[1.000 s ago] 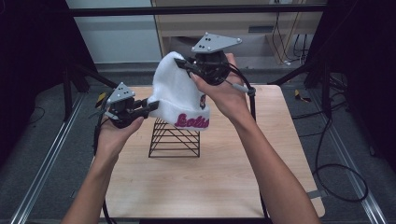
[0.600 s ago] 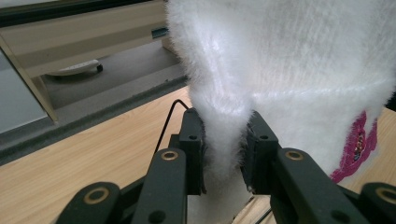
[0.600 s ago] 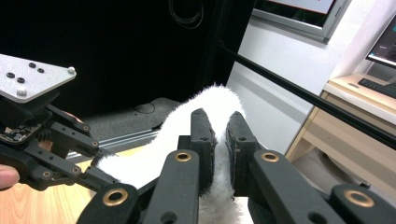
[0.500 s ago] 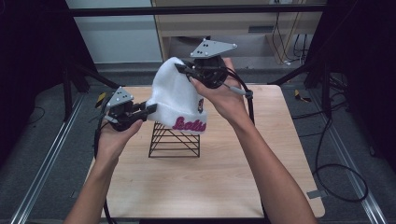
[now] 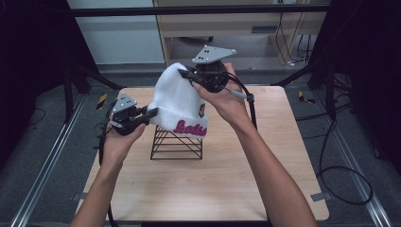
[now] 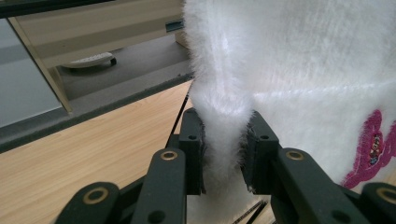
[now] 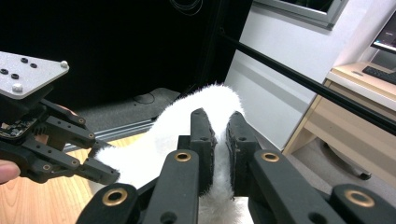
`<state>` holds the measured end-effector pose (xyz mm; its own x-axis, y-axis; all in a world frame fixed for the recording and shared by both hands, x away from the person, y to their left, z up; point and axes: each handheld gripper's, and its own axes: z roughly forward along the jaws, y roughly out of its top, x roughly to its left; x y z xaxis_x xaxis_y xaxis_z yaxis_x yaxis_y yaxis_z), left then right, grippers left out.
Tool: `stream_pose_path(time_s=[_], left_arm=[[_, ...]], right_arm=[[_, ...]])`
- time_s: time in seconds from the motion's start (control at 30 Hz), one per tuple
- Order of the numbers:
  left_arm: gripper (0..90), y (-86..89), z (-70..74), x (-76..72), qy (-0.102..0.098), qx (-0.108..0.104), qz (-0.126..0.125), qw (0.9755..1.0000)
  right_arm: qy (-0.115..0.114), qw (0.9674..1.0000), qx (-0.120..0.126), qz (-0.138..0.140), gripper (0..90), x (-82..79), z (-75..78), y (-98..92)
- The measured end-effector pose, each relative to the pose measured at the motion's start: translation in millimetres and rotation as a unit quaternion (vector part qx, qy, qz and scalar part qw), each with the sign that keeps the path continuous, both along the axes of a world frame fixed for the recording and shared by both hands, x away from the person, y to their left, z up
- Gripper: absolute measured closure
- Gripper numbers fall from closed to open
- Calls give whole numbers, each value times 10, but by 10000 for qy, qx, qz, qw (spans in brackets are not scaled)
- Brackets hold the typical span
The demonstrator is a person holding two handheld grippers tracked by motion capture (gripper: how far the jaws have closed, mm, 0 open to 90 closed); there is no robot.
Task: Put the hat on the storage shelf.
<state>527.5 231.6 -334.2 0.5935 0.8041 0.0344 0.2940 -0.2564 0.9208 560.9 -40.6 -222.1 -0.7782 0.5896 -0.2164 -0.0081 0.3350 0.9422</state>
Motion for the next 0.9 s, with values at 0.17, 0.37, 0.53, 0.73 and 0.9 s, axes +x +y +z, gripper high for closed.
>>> stream_pose_path(time_s=[0.17,0.37,0.53,0.73,0.9], left_arm=[[719,3,-74,15,-22,-8,59,10000],[717,29,-140,-15,-47,-25,100,9999],[717,83,-190,-79,-83,-146,115,9998],[715,150,-267,-134,-85,-215,125,9997],[714,174,-312,-142,-79,-169,143,9997]], right_arm=[[33,10000,-28,-12,840,21,-48,-6],[68,10000,-25,4,839,4,-109,0],[41,10000,-23,63,838,-44,-130,16],[30,9999,-83,121,837,-95,-166,53],[35,9998,-141,144,836,-102,-194,80]])
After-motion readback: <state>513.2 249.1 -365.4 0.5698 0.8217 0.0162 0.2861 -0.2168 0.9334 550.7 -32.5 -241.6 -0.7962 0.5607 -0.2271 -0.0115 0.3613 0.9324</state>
